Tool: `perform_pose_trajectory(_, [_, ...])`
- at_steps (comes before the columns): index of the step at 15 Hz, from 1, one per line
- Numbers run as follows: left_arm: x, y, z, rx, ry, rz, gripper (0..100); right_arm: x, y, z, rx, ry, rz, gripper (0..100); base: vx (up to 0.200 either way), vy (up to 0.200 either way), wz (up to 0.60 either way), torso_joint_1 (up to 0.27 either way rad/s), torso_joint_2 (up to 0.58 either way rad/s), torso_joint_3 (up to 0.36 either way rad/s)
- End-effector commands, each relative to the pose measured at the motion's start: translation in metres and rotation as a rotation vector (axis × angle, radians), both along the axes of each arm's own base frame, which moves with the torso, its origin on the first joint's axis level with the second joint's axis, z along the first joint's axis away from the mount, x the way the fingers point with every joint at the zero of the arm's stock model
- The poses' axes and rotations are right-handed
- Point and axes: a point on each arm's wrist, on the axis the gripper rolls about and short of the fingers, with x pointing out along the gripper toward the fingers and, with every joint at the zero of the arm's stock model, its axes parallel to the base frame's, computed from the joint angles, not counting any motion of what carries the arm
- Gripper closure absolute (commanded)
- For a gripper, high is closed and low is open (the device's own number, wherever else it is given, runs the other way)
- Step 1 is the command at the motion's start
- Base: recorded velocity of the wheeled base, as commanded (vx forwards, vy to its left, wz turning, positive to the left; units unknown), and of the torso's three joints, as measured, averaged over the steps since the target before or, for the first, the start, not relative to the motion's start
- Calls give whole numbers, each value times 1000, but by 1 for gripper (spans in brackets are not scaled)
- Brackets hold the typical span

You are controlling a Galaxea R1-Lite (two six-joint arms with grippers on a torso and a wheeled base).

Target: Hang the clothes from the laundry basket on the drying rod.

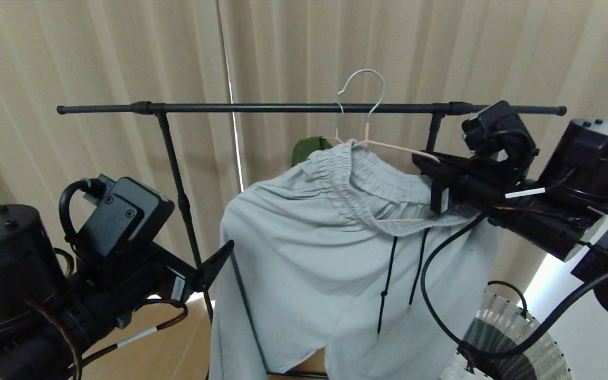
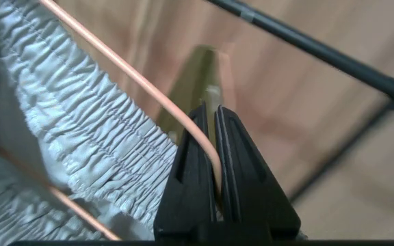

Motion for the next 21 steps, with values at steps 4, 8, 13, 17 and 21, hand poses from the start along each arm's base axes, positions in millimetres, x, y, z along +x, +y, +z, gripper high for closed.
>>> perform_pose_trajectory(4, [12, 0, -29, 5, 124, 44, 0, -21, -21, 27, 78, -67, -26, 100, 0, 0, 0, 0, 0, 0])
perform_pose_trajectory(8, [19, -3, -39, 1, 168, 55, 0, -35, -14, 33, 95, -83, 35, 100, 0, 0, 0, 0, 0, 0])
perform_pose_trajectory(13, [35, -3, -35, -17, 155, 89, 0, -40, -9, 36, 98, -91, 109, 100, 0, 0, 0, 0, 0, 0])
perform_pose_trajectory(17, [35, 3, -37, -11, 164, 111, 100, -41, -10, 34, 95, -86, 102, 100, 0, 0, 0, 0, 0, 0])
perform_pose_trajectory(21, [33, 28, -51, 5, 186, 205, 100, -38, -15, 34, 93, -86, 73, 100, 0, 0, 0, 0, 0, 0])
